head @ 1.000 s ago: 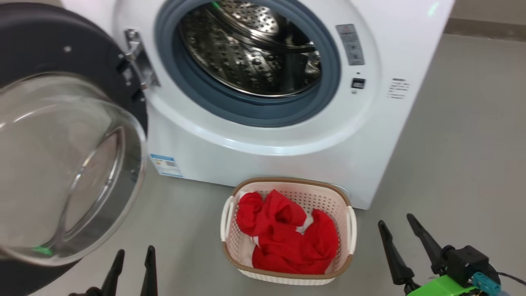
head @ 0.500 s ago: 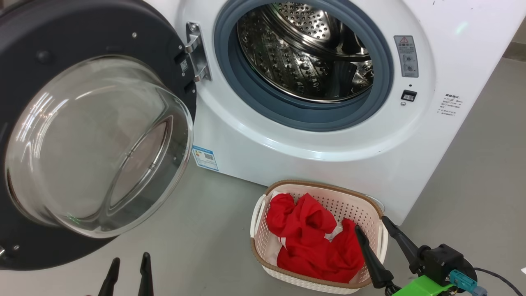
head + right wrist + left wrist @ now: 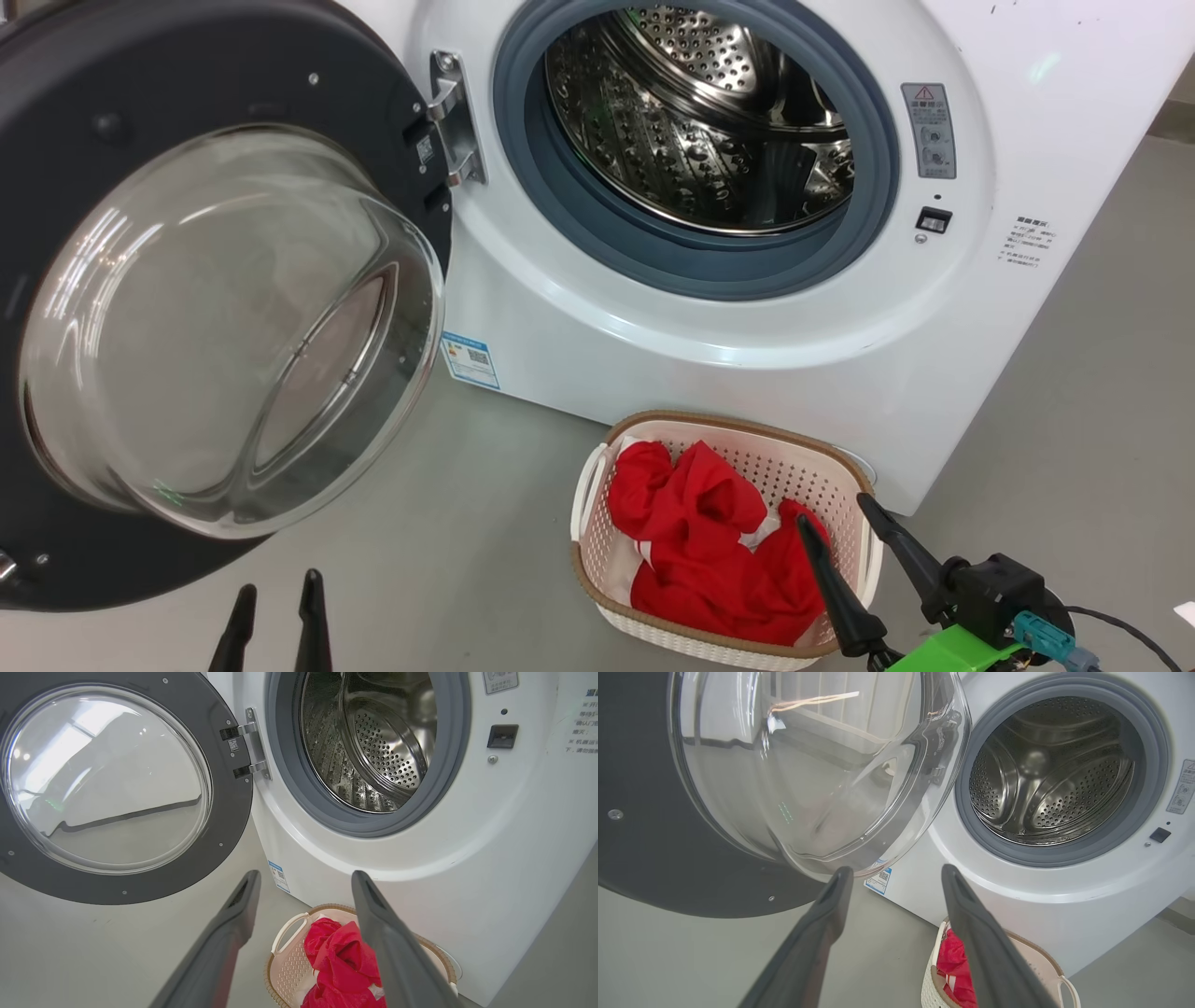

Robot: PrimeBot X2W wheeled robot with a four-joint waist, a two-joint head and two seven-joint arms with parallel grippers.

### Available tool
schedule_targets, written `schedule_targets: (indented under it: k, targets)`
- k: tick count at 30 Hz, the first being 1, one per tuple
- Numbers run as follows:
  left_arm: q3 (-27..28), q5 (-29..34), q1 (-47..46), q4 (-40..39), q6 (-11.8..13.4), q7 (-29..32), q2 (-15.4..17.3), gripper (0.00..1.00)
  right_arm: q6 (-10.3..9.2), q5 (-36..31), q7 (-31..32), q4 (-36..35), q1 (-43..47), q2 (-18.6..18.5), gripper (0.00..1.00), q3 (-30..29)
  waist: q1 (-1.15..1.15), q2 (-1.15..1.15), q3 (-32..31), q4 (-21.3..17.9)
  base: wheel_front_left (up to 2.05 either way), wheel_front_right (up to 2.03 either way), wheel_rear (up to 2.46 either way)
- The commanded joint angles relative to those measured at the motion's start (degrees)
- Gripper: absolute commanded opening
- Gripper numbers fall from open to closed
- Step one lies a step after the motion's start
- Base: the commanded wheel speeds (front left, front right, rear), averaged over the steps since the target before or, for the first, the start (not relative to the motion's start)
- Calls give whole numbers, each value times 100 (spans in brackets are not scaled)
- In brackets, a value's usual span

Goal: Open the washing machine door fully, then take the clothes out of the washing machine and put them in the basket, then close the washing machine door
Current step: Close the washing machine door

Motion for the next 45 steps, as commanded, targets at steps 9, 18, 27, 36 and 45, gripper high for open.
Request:
schedule_targets:
  k: [9, 18, 27, 36, 45]
  targets:
    - [735, -25, -461, -1043, -348, -29, 43, 0, 36, 12, -37, -149, -115, 92, 100, -35, 0, 0, -57, -6, 0, 0, 0]
    - [2181, 2, -1626, -2399, -438, -29, 442, 0, 36, -12, -37, -203, -11, 168, 100, -195, 0, 0, -50, -1, 0, 0, 0]
    - [2964, -1149, -2975, -895, -442, -29, 1879, 0, 36, -59, -37, -276, 71, 241, 100, -408, 0, 0, 30, -8, 0, 0, 0]
    - [3082, -2481, -3957, 1884, -428, 1297, 3024, 0, 36, -109, -37, -320, 79, 274, 100, -504, 0, 0, 159, -74, 0, 0, 0]
    - [2512, -3055, -4484, 3413, -438, 3459, 3520, 0, 36, -128, -37, -304, 77, 290, 100, -487, 0, 0, 174, -68, 0, 0, 0]
